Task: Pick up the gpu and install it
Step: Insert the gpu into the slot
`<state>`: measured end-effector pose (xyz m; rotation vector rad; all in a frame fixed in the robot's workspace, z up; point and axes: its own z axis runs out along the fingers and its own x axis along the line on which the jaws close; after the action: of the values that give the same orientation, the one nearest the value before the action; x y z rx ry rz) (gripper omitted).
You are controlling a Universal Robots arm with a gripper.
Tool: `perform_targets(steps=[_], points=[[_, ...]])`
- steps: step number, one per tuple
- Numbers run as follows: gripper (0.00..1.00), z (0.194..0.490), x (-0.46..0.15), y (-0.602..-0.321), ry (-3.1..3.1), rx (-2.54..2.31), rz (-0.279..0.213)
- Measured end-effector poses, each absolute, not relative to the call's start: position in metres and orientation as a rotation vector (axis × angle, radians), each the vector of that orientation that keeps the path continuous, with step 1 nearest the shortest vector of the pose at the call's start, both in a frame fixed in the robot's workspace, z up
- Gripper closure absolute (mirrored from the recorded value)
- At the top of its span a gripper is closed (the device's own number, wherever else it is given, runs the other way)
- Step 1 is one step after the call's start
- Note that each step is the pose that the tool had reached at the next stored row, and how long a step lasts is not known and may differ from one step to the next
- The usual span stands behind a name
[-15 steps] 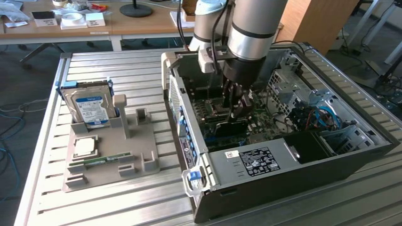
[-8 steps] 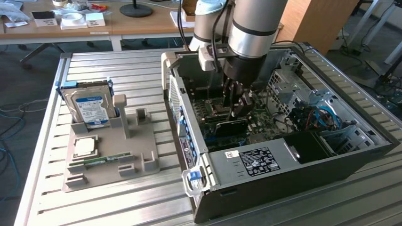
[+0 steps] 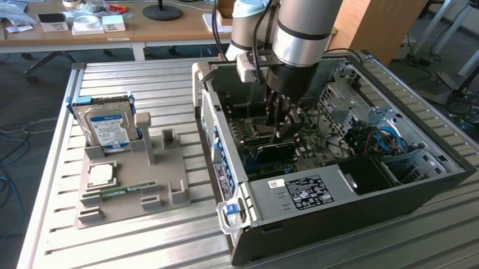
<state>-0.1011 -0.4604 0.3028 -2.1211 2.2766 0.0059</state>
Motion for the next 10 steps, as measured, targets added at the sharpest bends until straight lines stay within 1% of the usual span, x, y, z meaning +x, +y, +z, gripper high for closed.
perform_targets(steps=[10], points=[[0.48,0.3037,-0.1011,-0.4604,2.276,-2.122,0.006]])
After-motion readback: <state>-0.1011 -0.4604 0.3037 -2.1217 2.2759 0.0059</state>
